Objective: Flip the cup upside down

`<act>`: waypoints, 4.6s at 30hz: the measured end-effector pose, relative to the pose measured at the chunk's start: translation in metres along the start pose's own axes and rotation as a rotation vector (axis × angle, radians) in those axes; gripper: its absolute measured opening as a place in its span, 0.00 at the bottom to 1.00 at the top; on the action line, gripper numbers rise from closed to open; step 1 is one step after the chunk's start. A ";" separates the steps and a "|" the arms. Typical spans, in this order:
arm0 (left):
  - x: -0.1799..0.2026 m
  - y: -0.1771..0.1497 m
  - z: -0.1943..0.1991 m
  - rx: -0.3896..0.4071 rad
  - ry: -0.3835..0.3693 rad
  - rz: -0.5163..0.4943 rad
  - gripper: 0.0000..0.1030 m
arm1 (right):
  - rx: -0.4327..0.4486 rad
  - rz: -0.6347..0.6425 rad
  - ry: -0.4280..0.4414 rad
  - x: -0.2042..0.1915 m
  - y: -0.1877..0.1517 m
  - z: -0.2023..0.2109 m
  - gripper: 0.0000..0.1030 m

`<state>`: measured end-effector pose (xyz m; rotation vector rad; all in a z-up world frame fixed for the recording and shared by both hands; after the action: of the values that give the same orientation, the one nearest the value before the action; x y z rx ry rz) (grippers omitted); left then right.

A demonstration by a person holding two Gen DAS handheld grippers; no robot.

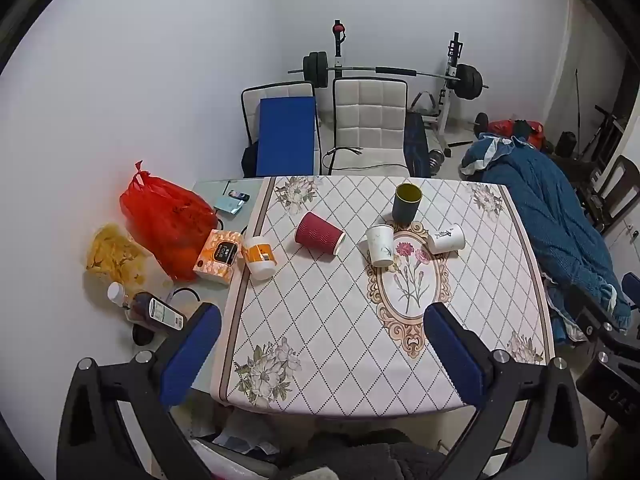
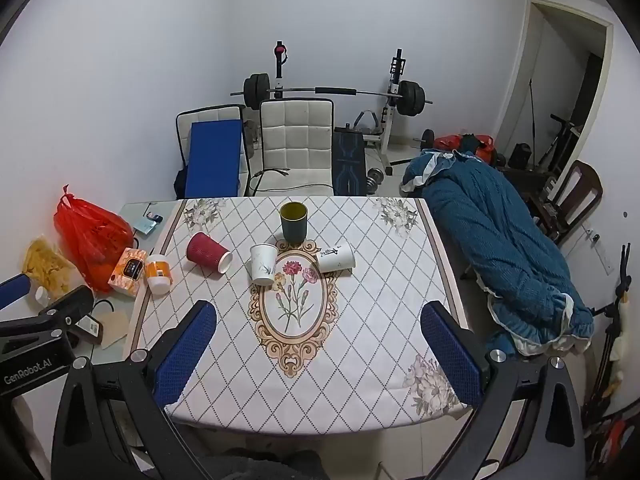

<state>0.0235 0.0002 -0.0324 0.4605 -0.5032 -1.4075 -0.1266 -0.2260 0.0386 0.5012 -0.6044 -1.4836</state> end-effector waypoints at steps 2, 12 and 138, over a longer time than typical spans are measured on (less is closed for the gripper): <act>0.000 0.000 0.000 0.001 0.003 -0.003 1.00 | -0.004 0.010 -0.011 0.000 0.000 0.000 1.00; 0.002 -0.002 0.001 -0.002 -0.002 0.004 1.00 | -0.003 0.004 -0.005 -0.001 0.000 -0.001 1.00; 0.010 0.033 -0.336 -0.416 0.184 0.098 1.00 | -0.588 0.054 0.065 -0.019 -0.081 -0.372 1.00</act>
<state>0.2475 -0.0035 -0.2851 0.2213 -0.0757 -1.3172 0.0541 -0.2305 -0.2967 0.0723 -0.1108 -1.5015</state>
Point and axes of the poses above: each gripper's, at about its wrist camera, not at the fingertips, and z roughly against the way its jaws point, x to its right, y to its top, the point moved 4 cm from there along -z, roughly the way its jaws point, and after that the axes turned 12 degrees about z, right-handed, at the moved point
